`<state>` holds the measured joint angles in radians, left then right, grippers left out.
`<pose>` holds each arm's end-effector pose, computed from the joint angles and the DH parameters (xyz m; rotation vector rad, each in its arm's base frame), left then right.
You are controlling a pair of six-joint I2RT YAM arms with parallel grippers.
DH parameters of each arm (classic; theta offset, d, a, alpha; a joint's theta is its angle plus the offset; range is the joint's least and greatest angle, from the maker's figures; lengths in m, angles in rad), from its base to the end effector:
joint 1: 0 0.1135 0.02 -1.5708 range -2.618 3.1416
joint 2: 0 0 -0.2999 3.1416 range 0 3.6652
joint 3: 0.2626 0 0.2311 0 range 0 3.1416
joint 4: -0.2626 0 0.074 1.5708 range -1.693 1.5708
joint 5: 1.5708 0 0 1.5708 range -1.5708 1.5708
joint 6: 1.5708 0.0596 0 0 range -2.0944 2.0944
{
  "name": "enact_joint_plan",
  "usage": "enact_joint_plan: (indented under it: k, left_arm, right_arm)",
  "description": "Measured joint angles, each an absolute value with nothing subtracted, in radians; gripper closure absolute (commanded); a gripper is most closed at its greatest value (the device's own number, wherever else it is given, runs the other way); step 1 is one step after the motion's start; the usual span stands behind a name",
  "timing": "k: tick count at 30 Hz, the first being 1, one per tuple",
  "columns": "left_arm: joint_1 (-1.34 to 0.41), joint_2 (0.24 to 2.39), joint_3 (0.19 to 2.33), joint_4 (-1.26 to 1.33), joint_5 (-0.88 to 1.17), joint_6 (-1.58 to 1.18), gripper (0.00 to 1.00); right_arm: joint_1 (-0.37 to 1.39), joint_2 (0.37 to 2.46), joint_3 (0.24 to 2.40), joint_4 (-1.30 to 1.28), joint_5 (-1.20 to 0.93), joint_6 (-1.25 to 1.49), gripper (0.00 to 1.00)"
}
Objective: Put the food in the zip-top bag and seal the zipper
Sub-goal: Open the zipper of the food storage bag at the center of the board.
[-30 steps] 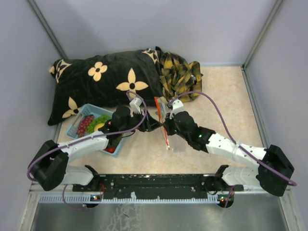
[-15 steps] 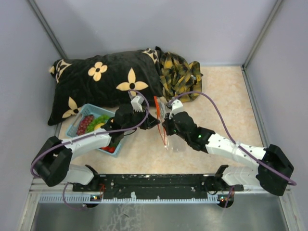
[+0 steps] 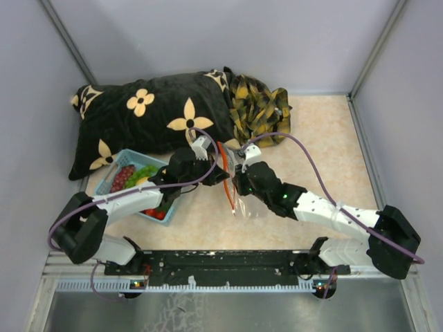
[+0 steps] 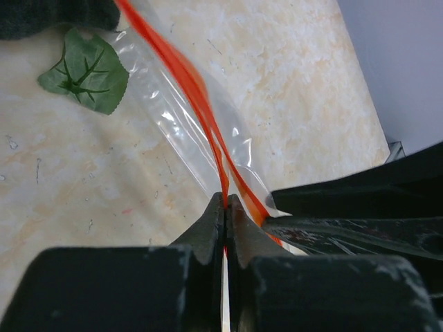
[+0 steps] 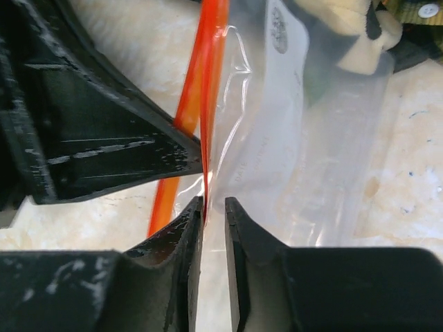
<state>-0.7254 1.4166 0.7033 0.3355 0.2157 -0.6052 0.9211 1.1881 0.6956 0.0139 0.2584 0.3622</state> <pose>0.2196 -0.2118 0.2604 0.2797 2.0829 -1.0571 0.1633 0.1897 0.2784 -0.4136 2.0337 0.5372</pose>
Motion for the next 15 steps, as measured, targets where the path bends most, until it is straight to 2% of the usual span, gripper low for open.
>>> enact_joint_plan:
  k: [6,15]
  left_arm:
    - [-0.773,1.327,0.754,0.228,0.153,-0.596,1.0]
    - [-0.849,1.269,0.839,0.105,-0.009,-0.55,1.0]
  right_arm:
    - [0.922,1.191,0.707,-0.019,0.298,0.369,0.6]
    - [0.936,1.193,0.735,-0.023,0.305,0.383,0.57]
